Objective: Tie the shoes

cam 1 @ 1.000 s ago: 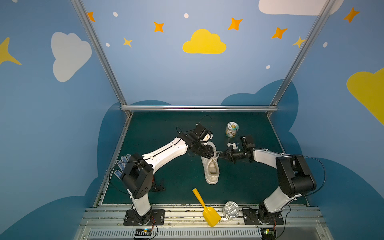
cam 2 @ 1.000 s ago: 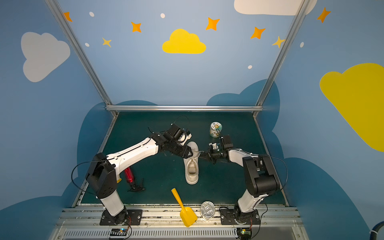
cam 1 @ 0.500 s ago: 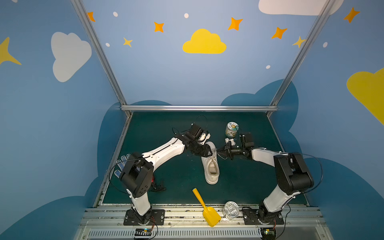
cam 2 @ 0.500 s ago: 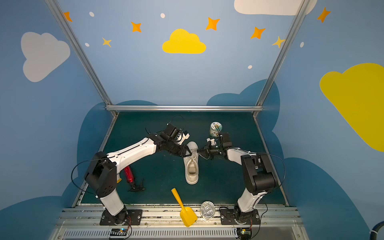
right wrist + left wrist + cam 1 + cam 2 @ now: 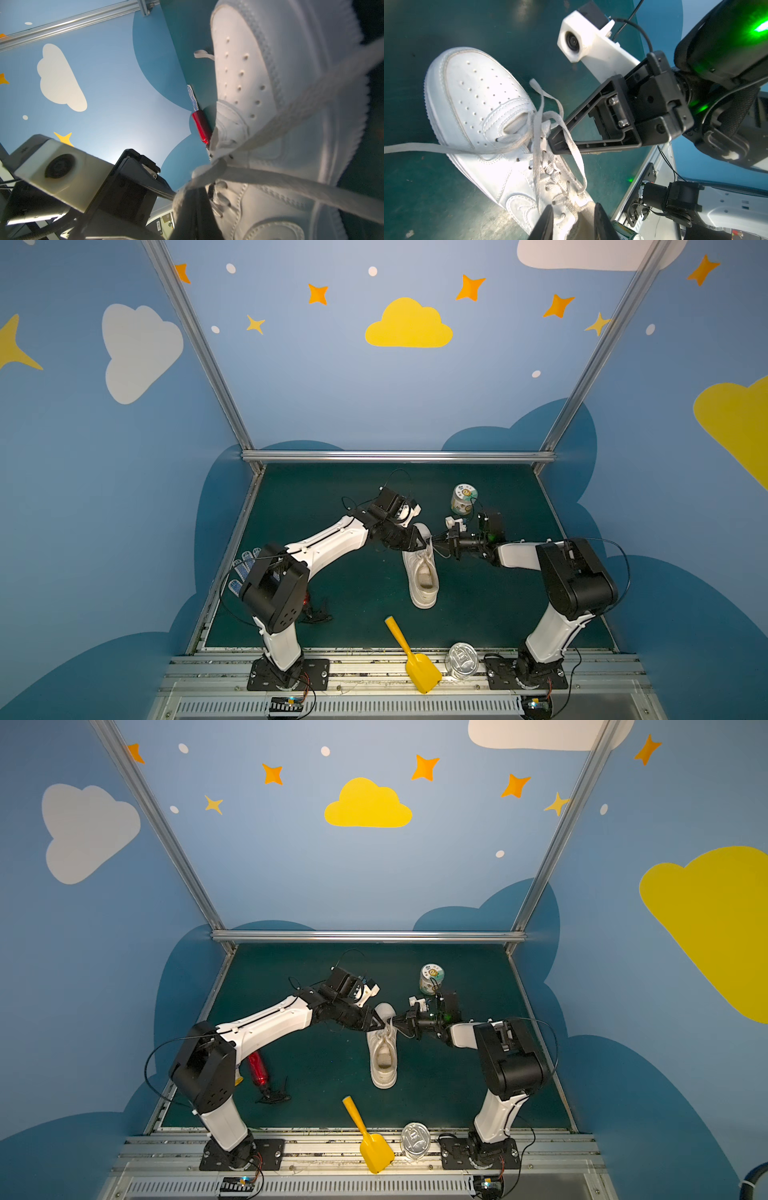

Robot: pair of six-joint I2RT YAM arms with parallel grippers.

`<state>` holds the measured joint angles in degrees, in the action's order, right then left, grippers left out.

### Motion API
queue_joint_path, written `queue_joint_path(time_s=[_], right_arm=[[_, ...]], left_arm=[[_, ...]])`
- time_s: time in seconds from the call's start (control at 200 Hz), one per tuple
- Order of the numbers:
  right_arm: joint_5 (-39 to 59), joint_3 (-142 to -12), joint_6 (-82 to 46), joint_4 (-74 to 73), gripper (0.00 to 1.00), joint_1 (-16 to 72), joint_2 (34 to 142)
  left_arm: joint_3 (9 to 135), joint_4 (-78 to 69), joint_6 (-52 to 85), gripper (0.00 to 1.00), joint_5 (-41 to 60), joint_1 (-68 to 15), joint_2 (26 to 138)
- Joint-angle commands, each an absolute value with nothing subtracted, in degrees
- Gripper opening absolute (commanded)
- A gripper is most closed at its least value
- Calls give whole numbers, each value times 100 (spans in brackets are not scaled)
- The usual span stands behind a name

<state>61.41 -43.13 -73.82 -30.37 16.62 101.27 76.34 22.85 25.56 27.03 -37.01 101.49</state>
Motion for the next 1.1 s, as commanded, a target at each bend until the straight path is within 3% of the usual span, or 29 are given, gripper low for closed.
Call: queue_joint_path(time_s=[0.0, 0.566, 1.096], right_arm=[[6326, -4220, -7633, -3555, 0, 1708, 10081], [6452, -3960, -8336, -4613, 0, 1718, 10165], [6477, -3885, -8788, -5388, 0, 1718, 10370]], left_arm=[[7647, 2171, 2606, 34, 2856, -3685, 10236], [7409, 1433, 2966, 37, 3093, -3577, 10416], [7296, 1240, 3078, 27, 3242, -3578, 10559]])
